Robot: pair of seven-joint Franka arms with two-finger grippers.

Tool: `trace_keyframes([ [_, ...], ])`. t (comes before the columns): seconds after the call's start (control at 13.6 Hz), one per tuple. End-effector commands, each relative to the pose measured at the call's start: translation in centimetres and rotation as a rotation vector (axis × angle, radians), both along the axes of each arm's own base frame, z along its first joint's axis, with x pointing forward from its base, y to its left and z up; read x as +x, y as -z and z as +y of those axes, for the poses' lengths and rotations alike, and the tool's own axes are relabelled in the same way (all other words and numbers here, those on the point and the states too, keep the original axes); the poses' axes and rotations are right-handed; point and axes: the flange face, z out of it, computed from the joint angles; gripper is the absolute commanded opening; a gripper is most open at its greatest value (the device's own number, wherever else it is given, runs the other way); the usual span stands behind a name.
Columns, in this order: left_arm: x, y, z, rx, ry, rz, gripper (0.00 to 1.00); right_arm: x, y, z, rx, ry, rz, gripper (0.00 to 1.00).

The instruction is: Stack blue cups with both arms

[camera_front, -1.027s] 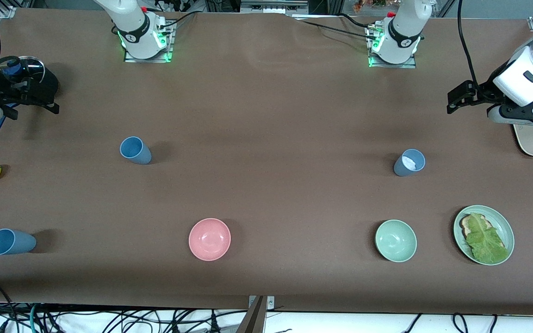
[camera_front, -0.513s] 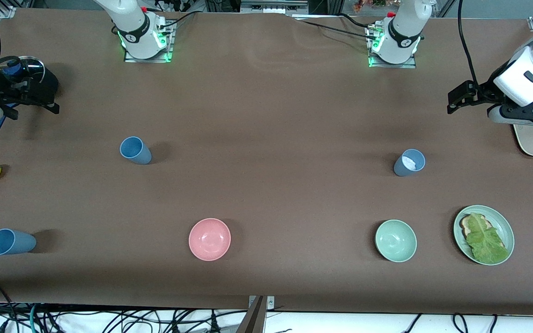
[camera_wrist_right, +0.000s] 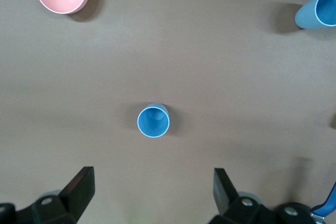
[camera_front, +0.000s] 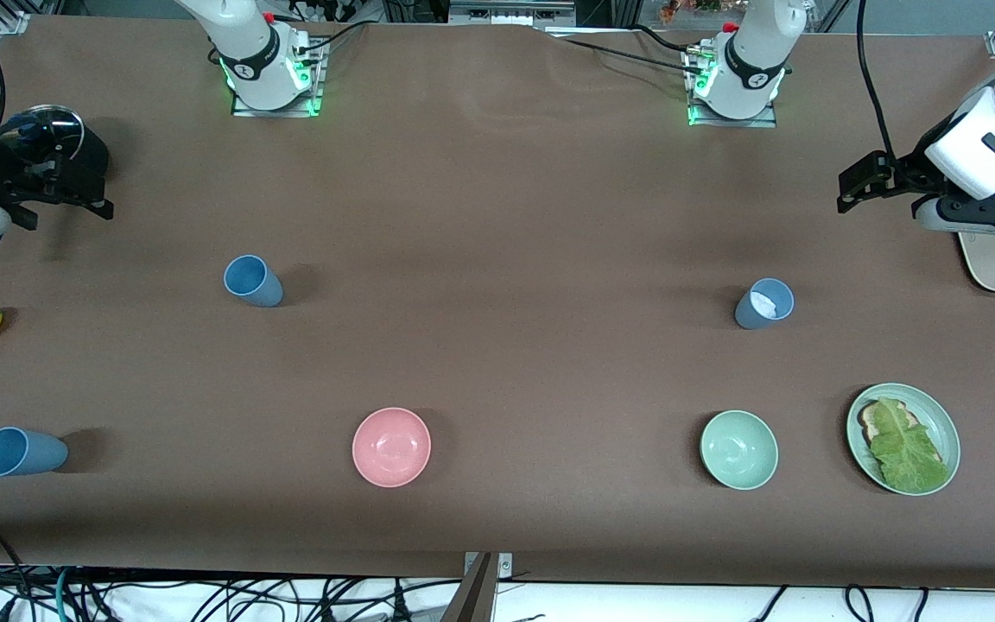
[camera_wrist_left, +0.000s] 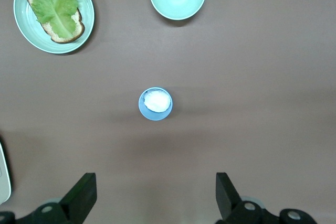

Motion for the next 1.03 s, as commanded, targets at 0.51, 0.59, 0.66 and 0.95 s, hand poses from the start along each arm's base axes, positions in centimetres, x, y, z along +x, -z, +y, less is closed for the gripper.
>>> trace_keyframes([
  [0.51, 0.9, 0.6, 0.5, -0.025, 0.002, 0.029, 1.0, 2.0, 4.6, -0.2, 0.005, -0.029, 0.103, 1.0],
  [0.59, 0.9, 0.8, 0.4, -0.022, -0.001, 0.033, 1.0, 2.4, 5.9, -0.1, 0.013, -0.027, 0.124, 1.0],
  [0.66, 0.9, 1.1, 0.4, -0.02, 0.0, 0.038, 1.0, 2.6, 7.4, 0.0, 0.012, -0.028, 0.15, 1.0],
  [0.95, 1.4, 4.8, 1.0, -0.022, 0.059, 0.112, 1.0, 2.8, 9.8, 0.1, 0.011, -0.025, 0.158, 1.0],
])
